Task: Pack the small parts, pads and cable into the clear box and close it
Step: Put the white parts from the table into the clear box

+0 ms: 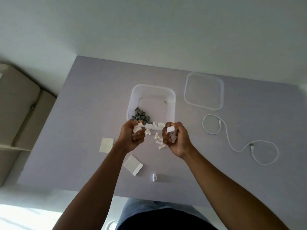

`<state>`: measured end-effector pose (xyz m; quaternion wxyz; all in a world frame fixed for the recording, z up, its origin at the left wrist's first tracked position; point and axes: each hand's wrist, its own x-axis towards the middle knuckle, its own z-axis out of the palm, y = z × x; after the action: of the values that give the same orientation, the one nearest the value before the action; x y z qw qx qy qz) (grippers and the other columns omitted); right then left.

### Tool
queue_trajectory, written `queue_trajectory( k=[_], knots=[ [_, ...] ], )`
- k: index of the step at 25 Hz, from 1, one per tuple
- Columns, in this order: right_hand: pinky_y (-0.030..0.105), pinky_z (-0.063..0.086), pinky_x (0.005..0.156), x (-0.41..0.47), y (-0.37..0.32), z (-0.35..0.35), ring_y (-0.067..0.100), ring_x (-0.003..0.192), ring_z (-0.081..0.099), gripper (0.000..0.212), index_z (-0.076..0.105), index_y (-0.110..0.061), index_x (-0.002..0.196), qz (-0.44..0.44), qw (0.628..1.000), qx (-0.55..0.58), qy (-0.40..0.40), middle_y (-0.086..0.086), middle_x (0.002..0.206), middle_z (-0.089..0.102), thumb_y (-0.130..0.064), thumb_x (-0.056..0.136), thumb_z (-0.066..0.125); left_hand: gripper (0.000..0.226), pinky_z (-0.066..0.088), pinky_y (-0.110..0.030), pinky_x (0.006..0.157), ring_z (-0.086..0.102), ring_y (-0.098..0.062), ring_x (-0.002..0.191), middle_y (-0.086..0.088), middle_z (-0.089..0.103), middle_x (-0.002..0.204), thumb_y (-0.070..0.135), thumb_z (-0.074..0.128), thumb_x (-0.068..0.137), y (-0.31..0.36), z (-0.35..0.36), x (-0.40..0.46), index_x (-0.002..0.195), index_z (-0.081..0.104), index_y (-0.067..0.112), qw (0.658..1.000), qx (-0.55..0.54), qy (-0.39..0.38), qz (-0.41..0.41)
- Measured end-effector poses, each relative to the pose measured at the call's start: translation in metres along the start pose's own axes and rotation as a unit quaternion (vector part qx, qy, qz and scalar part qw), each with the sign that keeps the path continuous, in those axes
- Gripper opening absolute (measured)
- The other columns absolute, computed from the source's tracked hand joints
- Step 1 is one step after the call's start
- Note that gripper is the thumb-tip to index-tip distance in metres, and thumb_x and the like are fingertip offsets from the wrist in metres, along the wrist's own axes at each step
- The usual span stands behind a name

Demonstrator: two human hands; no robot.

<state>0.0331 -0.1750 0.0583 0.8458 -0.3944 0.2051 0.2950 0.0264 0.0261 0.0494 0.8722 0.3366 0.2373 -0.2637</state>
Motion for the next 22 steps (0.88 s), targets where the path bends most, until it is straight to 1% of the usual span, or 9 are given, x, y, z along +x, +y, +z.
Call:
queue_trajectory(
  k=[1,3,6,8,10,13,16,19,22],
  knots=[
    [0.025,0.021,0.045,0.004,-0.01,0.001,0.015,0.046,0.027,0.012,0.054,-0.014,0.077,0.001,1.0,-0.006,-0.017,0.006,0.062,0.046,-0.024,0.076,0.047,0.018,0.01,-0.018,0.038,0.022,-0.009,0.03,0.0,0.035,0.045,0.017,0.035,0.079,0.004,0.003,0.004,0.085,0.051,0.013,1.0,0.012,0.002,0.011],
    [0.024,0.019,0.045,0.016,-0.03,0.004,0.015,0.048,0.029,0.019,0.058,-0.013,0.079,0.007,0.999,-0.046,-0.022,0.007,0.065,0.047,-0.026,0.078,0.044,0.025,0.008,-0.02,0.041,0.022,-0.008,0.032,-0.001,0.035,0.049,0.018,0.038,0.076,0.013,0.008,0.014,0.089,0.058,0.011,0.998,0.039,0.024,0.036],
    [0.022,0.025,0.044,0.043,-0.051,0.006,0.016,0.05,0.039,0.022,0.064,-0.011,0.078,0.017,0.986,-0.165,0.03,0.007,0.07,0.055,-0.026,0.083,0.048,0.024,0.01,-0.02,0.041,0.027,-0.008,0.032,-0.001,0.043,0.053,0.028,0.043,0.085,0.024,0.012,0.034,0.074,0.058,0.012,0.994,0.066,0.079,0.045],
    [0.024,0.03,0.046,0.062,-0.059,0.009,0.017,0.052,0.045,0.023,0.068,-0.008,0.076,0.034,0.954,-0.289,0.066,0.008,0.07,0.059,-0.023,0.083,0.052,0.031,0.013,-0.022,0.042,0.033,-0.008,0.036,0.0,0.049,0.054,0.034,0.048,0.093,0.029,0.012,0.047,0.069,0.054,0.015,0.989,0.075,0.125,0.038],
    [0.025,0.034,0.046,0.076,-0.063,0.016,0.017,0.051,0.048,0.023,0.07,-0.004,0.075,0.032,0.903,-0.424,0.067,0.01,0.07,0.061,-0.02,0.083,0.055,0.029,0.023,-0.02,0.04,0.038,-0.01,0.041,-0.002,0.053,0.059,0.031,0.051,0.094,0.03,0.012,0.058,0.071,0.055,0.014,0.981,0.094,0.165,0.039],
    [0.023,0.04,0.047,0.098,-0.063,0.026,0.013,0.049,0.053,0.022,0.072,-0.004,0.078,-0.003,0.791,-0.611,0.026,0.011,0.075,0.068,-0.02,0.085,0.058,0.024,0.031,-0.021,0.042,0.043,-0.011,0.045,-0.003,0.055,0.064,0.026,0.051,0.093,0.034,0.014,0.078,0.075,0.057,0.013,0.972,0.117,0.2,0.027],
    [0.028,0.046,0.064,0.117,-0.056,0.024,0.02,0.072,0.063,0.024,0.073,-0.006,0.088,-0.003,0.689,-0.725,-0.017,0.01,0.085,0.071,-0.028,0.089,0.062,0.021,0.035,-0.025,0.05,0.047,-0.012,0.048,-0.002,0.057,0.064,0.026,0.052,0.092,0.039,0.02,0.096,0.077,0.059,0.014,0.973,0.09,0.213,0.015],
    [0.031,0.048,0.082,0.125,-0.053,0.02,0.024,0.096,0.062,0.029,0.07,-0.01,0.106,0.025,0.588,-0.806,-0.067,0.009,0.108,0.068,-0.034,0.094,0.058,0.021,0.04,-0.025,0.053,0.052,-0.013,0.052,-0.003,0.06,0.066,0.026,0.052,0.094,0.044,0.024,0.112,0.081,0.06,0.012,0.974,0.067,0.215,0.016],
    [0.031,0.045,0.09,0.127,-0.055,0.019,0.026,0.11,0.058,0.033,0.065,-0.008,0.116,0.053,0.529,-0.839,-0.118,0.01,0.12,0.063,-0.032,0.094,0.06,0.023,0.045,-0.026,0.054,0.055,-0.015,0.056,-0.006,0.062,0.069,0.027,0.051,0.096,0.045,0.025,0.129,0.083,0.061,0.01,0.972,0.091,0.217,0.018]
  ],
)
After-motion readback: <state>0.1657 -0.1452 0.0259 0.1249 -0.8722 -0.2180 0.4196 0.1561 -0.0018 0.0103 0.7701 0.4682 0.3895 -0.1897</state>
